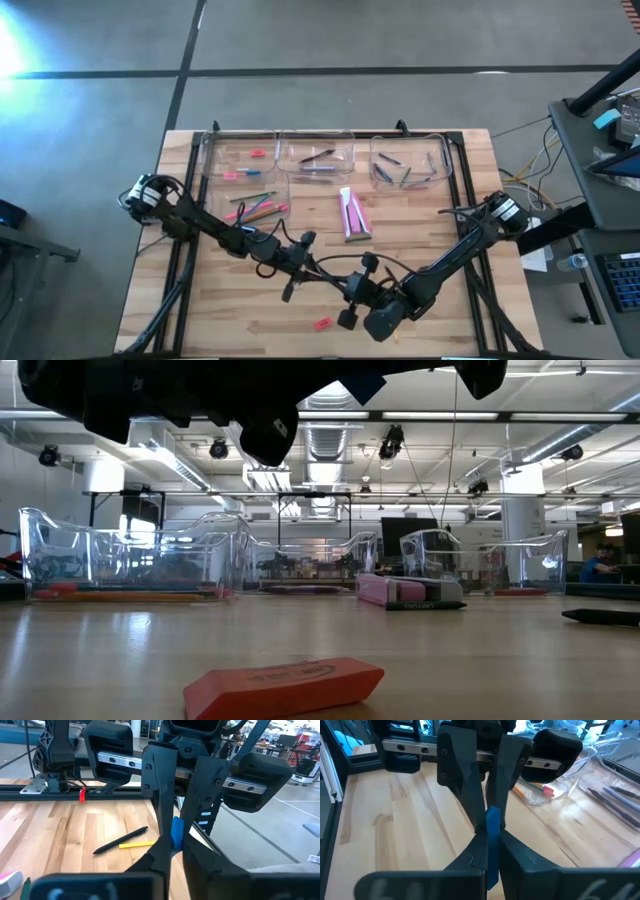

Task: Sort crayons/erasers/pens/pencils in bins
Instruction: Put the blue eraser into the top left transparent bin

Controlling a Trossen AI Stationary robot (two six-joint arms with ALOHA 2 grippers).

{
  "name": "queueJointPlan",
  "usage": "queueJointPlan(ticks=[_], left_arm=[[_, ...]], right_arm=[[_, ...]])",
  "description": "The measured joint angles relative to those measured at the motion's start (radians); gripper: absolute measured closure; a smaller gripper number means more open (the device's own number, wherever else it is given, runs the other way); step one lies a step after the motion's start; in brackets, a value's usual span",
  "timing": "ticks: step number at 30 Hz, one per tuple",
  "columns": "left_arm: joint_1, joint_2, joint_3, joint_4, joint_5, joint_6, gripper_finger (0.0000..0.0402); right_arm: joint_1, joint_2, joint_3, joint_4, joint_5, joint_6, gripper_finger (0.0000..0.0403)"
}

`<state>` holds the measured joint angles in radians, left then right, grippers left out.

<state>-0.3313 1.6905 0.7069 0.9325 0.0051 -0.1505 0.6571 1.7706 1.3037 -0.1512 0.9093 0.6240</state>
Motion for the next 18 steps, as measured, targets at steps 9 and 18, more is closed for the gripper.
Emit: queueJointPlan(ticks=[9,18], left_arm=[[0.000,0.000,0.000,0.000,0.004,0.000,0.0398],[-0.002,-0.014,-0.001,-0.014,0.010,0.009,0.0400]], right_arm=[[-0.003,0.000,-0.001,-0.004,0.000,0.000,0.0341],[-0.002,-0.008,-0.001,-0.035,0.006,-0.005,0.0220]])
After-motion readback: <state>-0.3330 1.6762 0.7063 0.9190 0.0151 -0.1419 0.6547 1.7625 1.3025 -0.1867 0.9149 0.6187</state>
